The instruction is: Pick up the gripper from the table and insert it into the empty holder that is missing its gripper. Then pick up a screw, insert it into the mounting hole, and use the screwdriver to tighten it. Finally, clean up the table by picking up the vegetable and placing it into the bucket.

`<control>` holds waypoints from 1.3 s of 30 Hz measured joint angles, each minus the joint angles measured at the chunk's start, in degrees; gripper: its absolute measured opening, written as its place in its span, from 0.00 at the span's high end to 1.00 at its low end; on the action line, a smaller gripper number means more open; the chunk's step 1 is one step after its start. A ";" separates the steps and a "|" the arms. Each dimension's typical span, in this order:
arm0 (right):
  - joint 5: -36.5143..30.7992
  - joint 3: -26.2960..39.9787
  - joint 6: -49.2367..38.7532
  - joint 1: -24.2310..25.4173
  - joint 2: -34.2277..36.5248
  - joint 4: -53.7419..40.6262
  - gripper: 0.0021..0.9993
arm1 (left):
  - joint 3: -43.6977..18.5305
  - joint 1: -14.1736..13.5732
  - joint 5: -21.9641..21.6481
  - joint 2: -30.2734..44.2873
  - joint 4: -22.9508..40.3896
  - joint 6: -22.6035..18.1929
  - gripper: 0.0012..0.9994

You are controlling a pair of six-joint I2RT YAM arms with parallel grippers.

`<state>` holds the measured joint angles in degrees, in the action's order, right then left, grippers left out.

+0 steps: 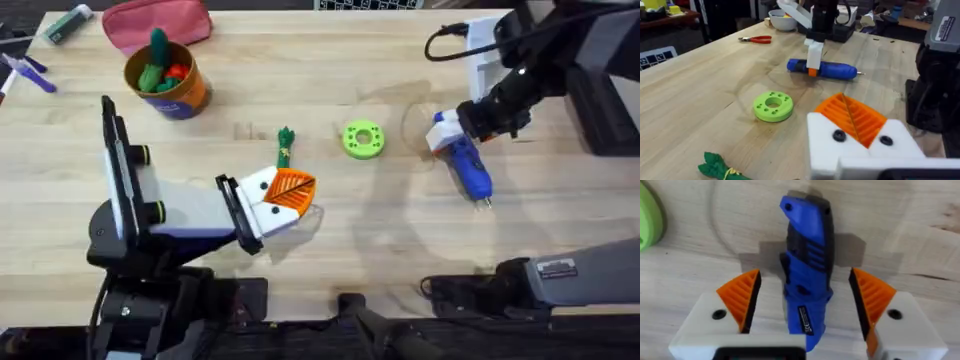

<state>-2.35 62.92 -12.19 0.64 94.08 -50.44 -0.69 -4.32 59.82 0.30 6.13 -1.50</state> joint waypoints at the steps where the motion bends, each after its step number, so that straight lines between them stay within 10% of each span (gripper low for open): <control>1: -0.01 0.00 0.16 0.00 0.67 0.23 0.01 | 0.00 0.00 0.00 0.00 0.00 0.00 0.98; 28: -0.39 -0.04 0.66 0.00 4.36 2.14 0.11 | 0.00 0.00 0.00 0.02 0.00 0.00 0.98; 35: -0.83 -0.04 0.85 0.00 4.42 2.47 0.93 | 0.00 0.00 0.00 0.00 0.00 0.00 0.98; 39: -0.85 -0.15 1.27 0.00 4.46 2.46 0.98 | 0.00 0.00 0.02 0.02 0.00 0.00 0.98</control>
<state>-3.20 62.76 -10.92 0.64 98.54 -47.97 -0.69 -4.32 59.83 0.32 6.13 -1.50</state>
